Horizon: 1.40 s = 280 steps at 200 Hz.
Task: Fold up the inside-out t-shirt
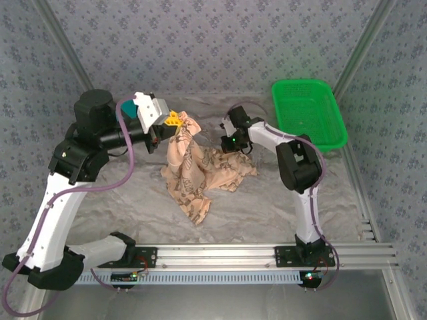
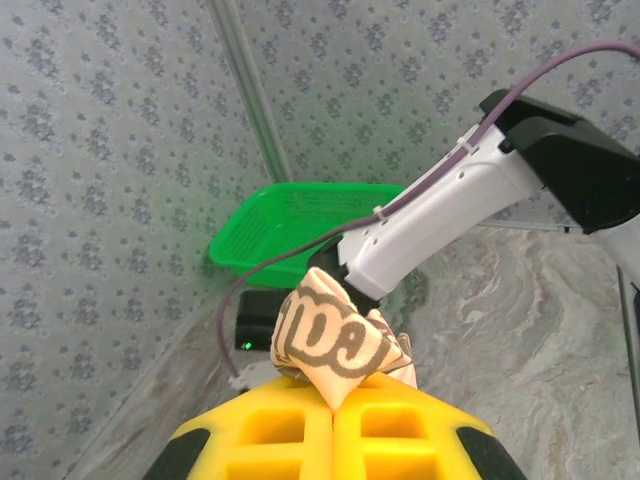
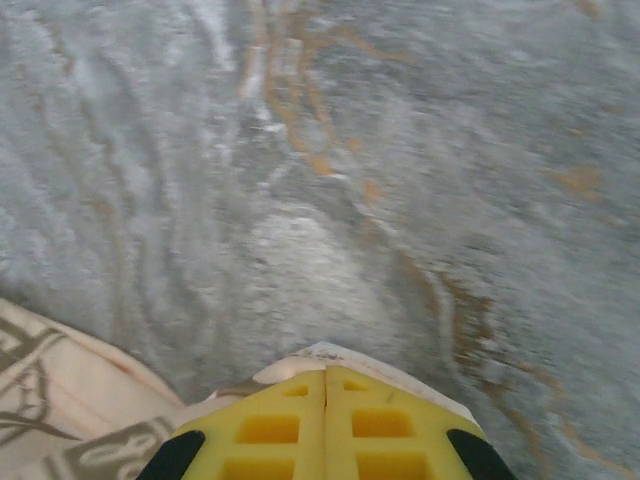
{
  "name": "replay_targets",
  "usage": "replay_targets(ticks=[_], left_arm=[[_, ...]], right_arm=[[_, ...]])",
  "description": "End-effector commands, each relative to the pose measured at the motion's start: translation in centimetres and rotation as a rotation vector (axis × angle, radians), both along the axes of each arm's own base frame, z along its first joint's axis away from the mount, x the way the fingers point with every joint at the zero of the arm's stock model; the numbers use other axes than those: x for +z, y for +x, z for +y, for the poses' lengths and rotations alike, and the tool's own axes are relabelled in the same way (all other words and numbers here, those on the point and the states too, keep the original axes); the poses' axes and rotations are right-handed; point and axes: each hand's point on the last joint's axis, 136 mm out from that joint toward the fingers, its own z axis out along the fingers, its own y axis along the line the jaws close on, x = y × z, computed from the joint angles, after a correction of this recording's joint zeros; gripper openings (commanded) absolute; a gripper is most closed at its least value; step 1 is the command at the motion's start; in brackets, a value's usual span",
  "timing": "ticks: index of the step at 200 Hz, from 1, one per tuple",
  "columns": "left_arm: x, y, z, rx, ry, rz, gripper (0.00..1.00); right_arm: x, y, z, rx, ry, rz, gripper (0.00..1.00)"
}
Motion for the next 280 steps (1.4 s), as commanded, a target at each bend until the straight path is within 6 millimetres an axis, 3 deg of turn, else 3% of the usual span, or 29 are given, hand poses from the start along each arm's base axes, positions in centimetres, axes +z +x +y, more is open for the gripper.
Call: replay_targets(ticks=[1,28,59,66,93,118,136,160,164,180,187,204,207,214,230,258,262,280], left_arm=[[1.7,-0.5,1.4,0.049,-0.026,-0.080,0.00],[1.9,-0.5,2.3,0.079,-0.030,-0.103,0.00],[2.2,-0.1,3.0,0.110,-0.038,-0.129,0.00],[2.2,0.2,3.2,0.120,-0.035,-0.130,0.00],[2.7,1.1,3.9,0.147,-0.037,-0.154,0.00],[4.1,2.6,4.5,0.184,-0.053,-0.181,0.00],[5.4,4.6,5.3,0.233,-0.087,-0.183,0.00],[7.5,7.1,6.0,0.275,-0.105,-0.217,0.00],[7.8,7.7,6.2,0.287,-0.112,-0.214,0.00],[9.7,9.8,7.3,0.310,-0.129,-0.213,0.00],[10.9,9.8,7.4,0.294,-0.129,-0.223,0.00],[11.7,8.4,6.0,0.167,-0.102,-0.227,0.00],[11.8,7.9,5.7,0.135,-0.104,-0.228,0.00],[12.0,6.6,5.0,0.068,-0.110,-0.237,0.00],[11.7,3.6,3.8,-0.071,-0.114,-0.238,0.00],[9.4,-0.3,2.5,-0.232,-0.111,-0.183,0.00],[9.0,-0.6,2.4,-0.247,-0.109,-0.169,0.00],[7.6,-2.2,2.3,-0.283,-0.105,-0.132,0.00]], right_arm=[[4.6,1.3,-3.7,-0.142,-0.001,-0.112,0.00],[9.0,0.5,-7.2,-0.188,-0.021,-0.223,0.00],[13.1,-2.6,-11.8,-0.321,0.002,-0.323,0.00],[12.9,-3.8,-12.9,-0.353,0.002,-0.323,0.00],[18.8,-6.7,-17.3,-0.522,-0.004,-0.509,0.00],[24.3,-8.9,-19.9,-0.622,0.052,-0.659,0.00],[27.8,-8.5,-20.3,-0.636,0.142,-0.698,0.00],[31.6,-6.6,-19.8,-0.644,0.352,-0.700,0.00],[33.3,-6.4,-19.8,-0.652,0.392,-0.722,0.00],[35.2,-4.9,-19.7,-0.677,0.434,-0.713,0.00],[35.7,-4.5,-19.5,-0.661,0.416,-0.706,0.00],[34.8,-3.9,-17.4,-0.492,0.338,-0.687,0.00],[34.3,-4.1,-16.8,-0.449,0.324,-0.677,0.04],[32.2,-4.3,-15.7,-0.383,0.286,-0.626,0.16],[26.8,-5.5,-12.2,-0.227,0.271,-0.503,0.31],[18.3,-7.7,-7.1,-0.091,0.196,-0.326,0.46],[16.1,-8.5,-6.4,-0.066,0.170,-0.288,0.47],[12.0,-9.5,-3.6,0.022,0.122,-0.231,0.51]])
